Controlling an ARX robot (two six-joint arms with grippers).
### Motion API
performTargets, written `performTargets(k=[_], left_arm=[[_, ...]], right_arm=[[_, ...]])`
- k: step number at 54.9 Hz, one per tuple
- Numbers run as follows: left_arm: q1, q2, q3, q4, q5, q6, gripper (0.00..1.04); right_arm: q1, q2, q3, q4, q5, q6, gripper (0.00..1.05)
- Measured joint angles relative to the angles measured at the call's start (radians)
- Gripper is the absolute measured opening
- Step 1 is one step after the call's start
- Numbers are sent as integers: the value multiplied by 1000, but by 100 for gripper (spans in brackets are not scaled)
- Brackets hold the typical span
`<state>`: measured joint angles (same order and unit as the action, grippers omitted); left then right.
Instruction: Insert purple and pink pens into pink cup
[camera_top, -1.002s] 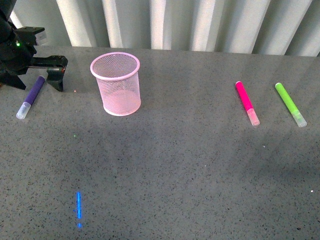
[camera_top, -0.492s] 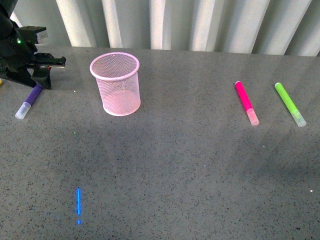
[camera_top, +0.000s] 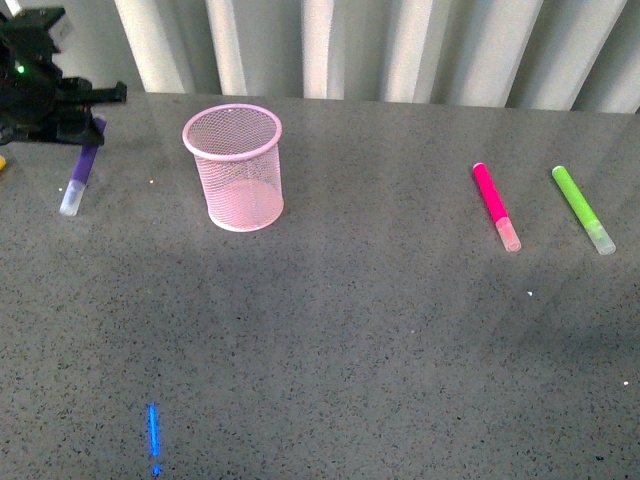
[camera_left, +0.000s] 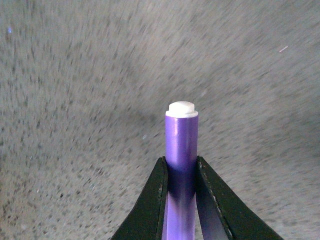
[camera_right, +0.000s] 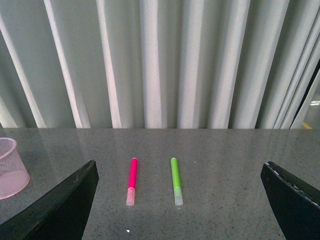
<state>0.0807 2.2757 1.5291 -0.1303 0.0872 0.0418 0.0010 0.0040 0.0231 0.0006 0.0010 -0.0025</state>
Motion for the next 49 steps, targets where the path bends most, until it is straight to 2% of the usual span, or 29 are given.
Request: performTargets(k=[5,11,17,27,37,43,49], left_arm=[[-34,-98,-98,190,1,-43,12],[-50,-162,-146,336,-61,-47,12],[-48,-206,-189,417,-82,-61,12],[-76,-339,-366,673,-60,-140,12],[-191,-445,-542,973,-69,-261,12],[-301,-452,-654,1136,-67,-333,12],[-382,-407,-718,1288,-109,-322,12]], right_arm=[[0,0,0,0,0,0,98],[0,0,0,0,0,0,98],[0,0,0,0,1,0,98],[0,0,0,0,0,0,98],[0,0,0,0,0,0,98],[0,0,0,0,0,0,98],[0,0,0,0,0,0,98]])
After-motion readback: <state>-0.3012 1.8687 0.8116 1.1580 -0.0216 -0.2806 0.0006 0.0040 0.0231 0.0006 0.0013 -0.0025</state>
